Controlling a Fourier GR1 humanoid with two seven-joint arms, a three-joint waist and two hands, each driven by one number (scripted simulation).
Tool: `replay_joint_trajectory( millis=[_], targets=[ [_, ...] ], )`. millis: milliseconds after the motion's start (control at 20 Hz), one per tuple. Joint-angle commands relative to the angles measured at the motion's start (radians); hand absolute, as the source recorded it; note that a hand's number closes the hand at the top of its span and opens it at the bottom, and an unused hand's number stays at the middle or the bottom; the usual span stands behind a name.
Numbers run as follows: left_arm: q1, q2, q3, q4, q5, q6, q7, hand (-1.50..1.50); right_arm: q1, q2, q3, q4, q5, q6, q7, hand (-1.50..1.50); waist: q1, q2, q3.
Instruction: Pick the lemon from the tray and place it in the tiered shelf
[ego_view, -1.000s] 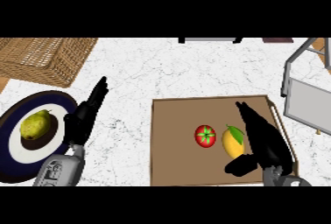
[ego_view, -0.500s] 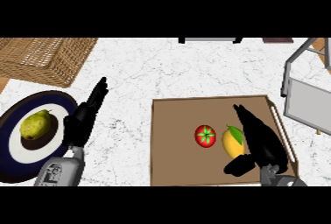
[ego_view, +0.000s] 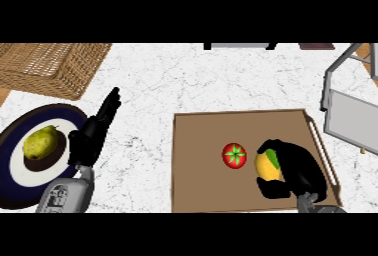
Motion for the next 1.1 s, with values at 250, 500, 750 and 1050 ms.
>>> replay_joint_trajectory(
  millis=[250,500,750,1050],
  targets=[
    [-0.031,-0.041,-0.012,0.035,-0.036,0.025,0.002,0.0,0.014,0.005,-0.024,0.007,0.05,-0.051,-0.103,1.5,-0.002,0.003,0.002],
    [0.005,0.009,0.023,-0.014,0.006,-0.029,0.004,0.0,-0.068,0.15,-0.033,0.009,0.123,-0.077,0.149,1.5,0.003,0.002,0.002],
    [-0.027,-0.031,-0.006,0.027,-0.03,0.009,-0.008,0.0,-0.167,0.185,-0.041,0.122,0.122,-0.316,0.306,1.5,0.006,0.005,0.003],
    [0.029,-0.021,-0.003,-0.022,-0.024,0.004,0.004,0.0,-0.246,0.186,-0.047,-0.054,0.116,-0.493,0.352,1.5,0.007,0.0,0.002]
  ],
)
